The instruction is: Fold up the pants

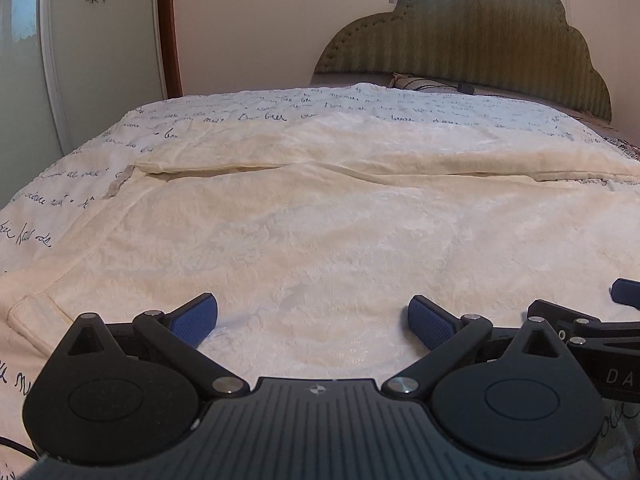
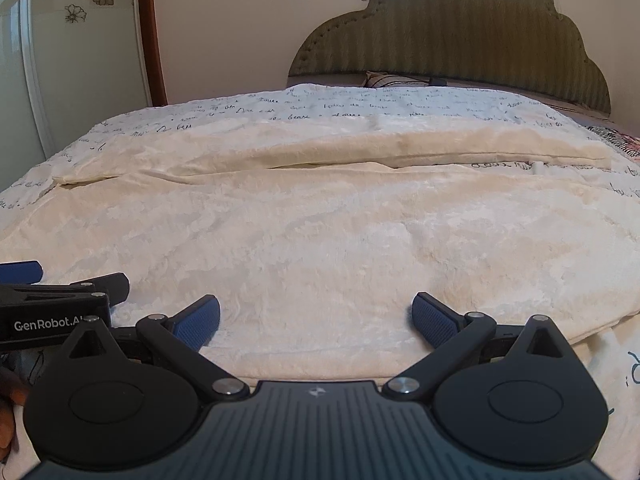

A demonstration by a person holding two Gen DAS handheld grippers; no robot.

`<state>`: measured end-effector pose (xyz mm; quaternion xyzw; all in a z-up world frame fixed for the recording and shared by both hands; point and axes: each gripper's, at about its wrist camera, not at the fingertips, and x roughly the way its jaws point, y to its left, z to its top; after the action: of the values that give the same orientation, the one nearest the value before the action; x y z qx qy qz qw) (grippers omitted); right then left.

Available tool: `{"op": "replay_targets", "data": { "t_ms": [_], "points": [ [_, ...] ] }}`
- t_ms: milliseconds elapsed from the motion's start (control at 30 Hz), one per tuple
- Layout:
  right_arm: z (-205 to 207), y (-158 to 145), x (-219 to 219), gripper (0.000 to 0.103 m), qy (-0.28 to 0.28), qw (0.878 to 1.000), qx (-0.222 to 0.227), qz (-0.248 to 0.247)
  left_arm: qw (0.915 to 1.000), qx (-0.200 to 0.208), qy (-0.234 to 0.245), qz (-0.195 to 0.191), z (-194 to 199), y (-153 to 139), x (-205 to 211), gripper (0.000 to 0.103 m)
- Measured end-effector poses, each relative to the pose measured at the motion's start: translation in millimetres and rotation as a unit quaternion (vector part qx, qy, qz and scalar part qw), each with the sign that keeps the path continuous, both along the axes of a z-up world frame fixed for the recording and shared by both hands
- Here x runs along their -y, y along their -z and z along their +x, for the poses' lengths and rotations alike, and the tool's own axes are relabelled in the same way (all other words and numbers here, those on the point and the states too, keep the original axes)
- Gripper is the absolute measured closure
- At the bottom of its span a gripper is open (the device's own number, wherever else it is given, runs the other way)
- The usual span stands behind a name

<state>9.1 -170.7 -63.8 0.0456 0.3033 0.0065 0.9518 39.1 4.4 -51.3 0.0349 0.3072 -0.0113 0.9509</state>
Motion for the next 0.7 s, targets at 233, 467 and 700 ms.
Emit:
{"op": "replay_targets", "data": {
  "t_ms": [233, 467, 700],
  "points": [
    [-0.3, -0.4, 2.1, 0.000, -0.001, 1.000, 0.001, 0.008, 1.0000, -0.001, 0.000, 0.003, 0.3, 0.2, 0.5, 0.000],
    [0.0, -0.3, 2.6, 0.000, -0.001, 1.000, 0.002, 0.010, 1.0000, -0.001, 0.000, 0.000, 0.9, 0.2, 0.3, 0.000],
    [0.0, -0.2, 3.3, 0.000, -0.001, 1.000, 0.002, 0.011, 1.0000, -0.001, 0.000, 0.000, 1.1, 0.4, 0.2, 0.000]
  ]
}}
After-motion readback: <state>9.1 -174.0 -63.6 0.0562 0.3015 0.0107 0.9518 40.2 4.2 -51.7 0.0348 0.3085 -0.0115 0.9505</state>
